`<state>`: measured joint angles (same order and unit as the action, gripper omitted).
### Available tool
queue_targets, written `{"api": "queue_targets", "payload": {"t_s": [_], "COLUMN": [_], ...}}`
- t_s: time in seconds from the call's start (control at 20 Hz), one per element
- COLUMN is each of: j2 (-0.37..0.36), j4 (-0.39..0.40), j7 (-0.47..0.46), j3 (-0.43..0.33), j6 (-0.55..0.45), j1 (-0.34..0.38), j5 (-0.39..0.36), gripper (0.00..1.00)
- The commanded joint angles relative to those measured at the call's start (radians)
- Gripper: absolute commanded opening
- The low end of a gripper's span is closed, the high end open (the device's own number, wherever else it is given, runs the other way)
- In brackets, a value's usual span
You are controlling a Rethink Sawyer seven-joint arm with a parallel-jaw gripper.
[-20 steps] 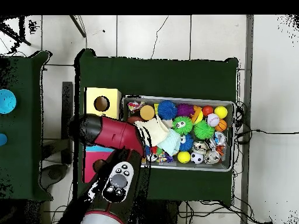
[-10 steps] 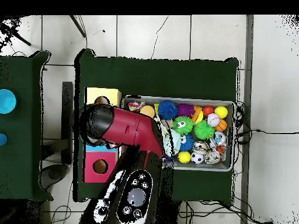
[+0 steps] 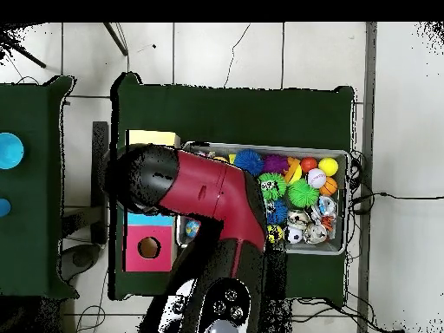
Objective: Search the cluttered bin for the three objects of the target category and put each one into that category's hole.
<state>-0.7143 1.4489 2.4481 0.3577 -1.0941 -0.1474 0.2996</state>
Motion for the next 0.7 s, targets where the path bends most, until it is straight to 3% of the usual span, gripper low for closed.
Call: {"api": "queue_targets", "payload": {"t_s": [0.05, 0.35, 0.7], "j2": [0.090, 0.134, 0.114], "j4": [0.006, 0.036, 0.062], "j7": [-0.127, -0.283, -0.294], "j3": [-0.121, -0.254, -0.362], "j6": [0.189, 0.428, 0.442], "j1": [0.106, 0.225, 0.309], "j5": [-0.101, -0.169, -0.245], "gripper": [0.00, 0.00, 0.00]}}
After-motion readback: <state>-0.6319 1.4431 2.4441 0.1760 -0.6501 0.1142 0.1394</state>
